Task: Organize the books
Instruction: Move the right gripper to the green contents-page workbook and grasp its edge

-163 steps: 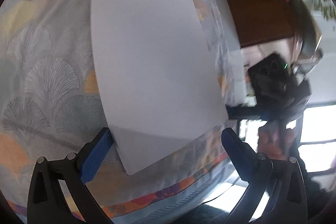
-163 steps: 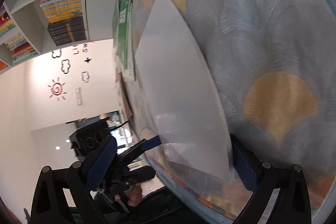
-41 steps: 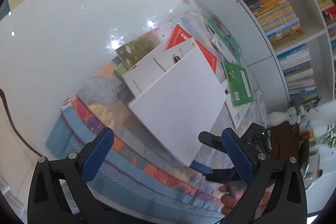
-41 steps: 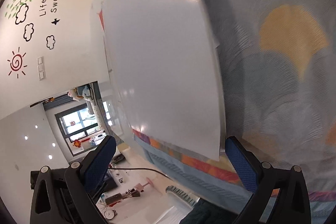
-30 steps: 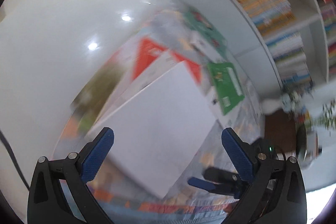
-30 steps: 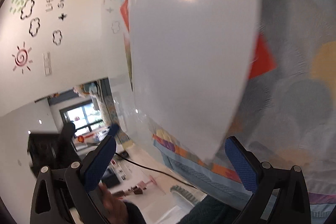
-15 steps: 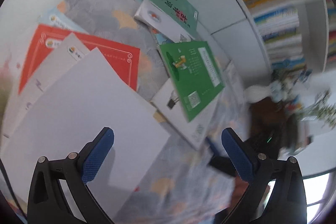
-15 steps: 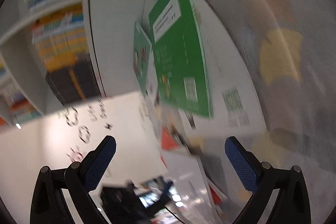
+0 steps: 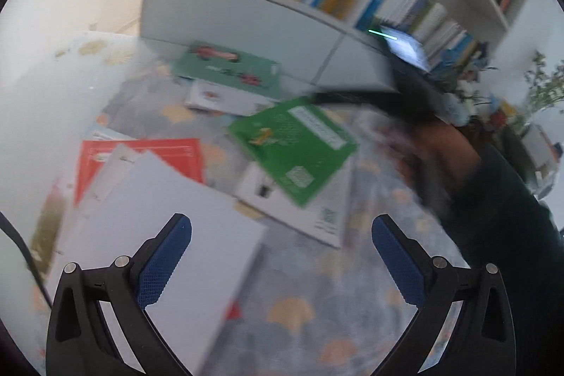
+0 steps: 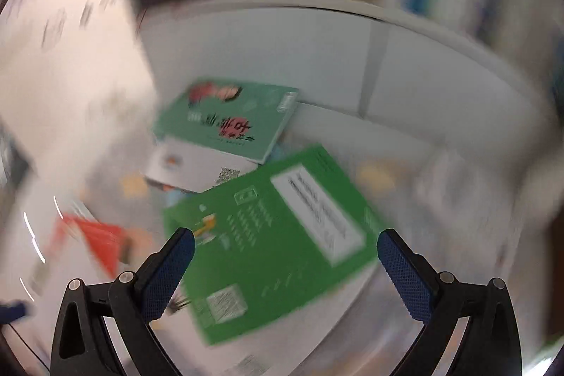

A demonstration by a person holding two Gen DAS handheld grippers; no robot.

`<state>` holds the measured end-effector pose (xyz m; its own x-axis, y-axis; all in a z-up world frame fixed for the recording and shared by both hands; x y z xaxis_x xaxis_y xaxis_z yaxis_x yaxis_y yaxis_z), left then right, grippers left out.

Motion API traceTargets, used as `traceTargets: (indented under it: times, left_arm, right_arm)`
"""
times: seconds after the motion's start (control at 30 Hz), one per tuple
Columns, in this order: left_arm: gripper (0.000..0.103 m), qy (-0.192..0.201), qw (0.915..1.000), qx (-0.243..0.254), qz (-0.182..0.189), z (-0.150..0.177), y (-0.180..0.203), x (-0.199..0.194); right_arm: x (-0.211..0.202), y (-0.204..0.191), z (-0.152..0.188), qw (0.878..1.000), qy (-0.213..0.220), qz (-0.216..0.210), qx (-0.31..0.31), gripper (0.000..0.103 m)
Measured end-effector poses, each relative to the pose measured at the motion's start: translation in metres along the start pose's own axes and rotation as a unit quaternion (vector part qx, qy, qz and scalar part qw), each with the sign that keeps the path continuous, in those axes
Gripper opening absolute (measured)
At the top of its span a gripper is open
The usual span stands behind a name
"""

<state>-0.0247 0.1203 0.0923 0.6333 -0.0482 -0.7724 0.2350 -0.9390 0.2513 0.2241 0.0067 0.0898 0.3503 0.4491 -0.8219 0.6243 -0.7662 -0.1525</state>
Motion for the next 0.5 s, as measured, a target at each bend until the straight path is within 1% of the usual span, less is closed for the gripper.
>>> traceTargets:
  times: [0.03,0.07,0.1,0.13,0.17,0.2,0.23,0.27,0.3,0.33,0.37,0.4,0.43,0.47,0.5]
  left_arm:
    - [0.102,-0.005,1.0,-0.005,0.005,0.001,0.004,0.0]
    - [0.102,-0.009,0.9999,-0.011,0.005,0.001,0.006,0.001]
    - [0.102,-0.009,0.9997,-0.02,0.008,-0.001,0.008,0.003]
    - [0.102,-0.001,0.9996,-0.026,0.008,-0.003,0.01,0.003]
    - [0.102,0.015,0.9993,-0.033,-0.004,-0.008,0.01,0.002]
    - [0.102,0.035,0.9984,-0.036,-0.025,-0.014,0.013,0.002]
    - [0.102,0.051,0.997,-0.031,-0.05,-0.022,0.015,0.004]
    - [0.102,0.054,0.9947,-0.011,-0.086,-0.03,0.021,0.011]
    - [0.102,0.049,0.9915,0.015,-0.12,-0.035,0.027,0.018]
    - [0.102,0.037,0.9858,0.051,-0.156,-0.038,0.036,0.027]
    - [0.102,0.028,0.9777,0.09,-0.188,-0.039,0.044,0.036]
    - [0.102,0.019,0.9689,0.123,-0.214,-0.035,0.051,0.042]
    - [0.102,0.013,0.965,0.133,-0.226,-0.031,0.053,0.046]
    - [0.102,0.004,0.9643,0.131,-0.23,-0.025,0.054,0.05]
    - [0.102,-0.011,0.9678,0.115,-0.224,-0.019,0.053,0.054]
  right_arm:
    - [0.015,-0.004,-0.013,0.999,-0.025,-0.013,-0.016,0.103]
    - [0.04,-0.006,-0.03,0.997,-0.059,-0.038,-0.026,0.103]
    - [0.07,-0.005,-0.044,0.993,-0.098,-0.056,-0.018,0.103]
    - [0.088,-0.004,-0.049,0.991,-0.121,-0.057,-0.005,0.103]
    - [0.118,0.001,-0.056,0.987,-0.148,-0.055,0.017,0.103]
    - [0.133,0.002,-0.056,0.985,-0.158,-0.058,0.027,0.103]
    - [0.143,0.004,-0.056,0.984,-0.166,-0.056,0.03,0.103]
    - [0.156,0.006,-0.052,0.982,-0.183,-0.036,0.029,0.103]
    - [0.16,0.007,-0.046,0.981,-0.189,-0.03,0.026,0.103]
    - [0.155,0.008,-0.042,0.983,-0.176,-0.042,0.03,0.103]
    - [0.148,0.011,-0.032,0.982,-0.178,-0.049,0.034,0.103]
    - [0.141,0.011,-0.023,0.982,-0.18,-0.049,0.025,0.103]
    - [0.134,0.009,-0.012,0.982,-0.182,-0.053,0.013,0.103]
    - [0.123,0.008,0.003,0.981,-0.184,-0.064,-0.006,0.103]
    - [0.111,0.008,0.019,0.98,-0.185,-0.073,-0.022,0.103]
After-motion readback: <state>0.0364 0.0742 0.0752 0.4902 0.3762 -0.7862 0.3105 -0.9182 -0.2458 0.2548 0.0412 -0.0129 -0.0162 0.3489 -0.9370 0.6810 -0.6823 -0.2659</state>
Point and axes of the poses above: each gripper's, at about its wrist camera, not at the fingertips, and x roughly the way its jaws point, y to its right, z to its underside, the point moved 2 cm from there along x, roughly the way its jaws point, and after that the axes turned 13 degrees about -z, right-handed, at the moved point
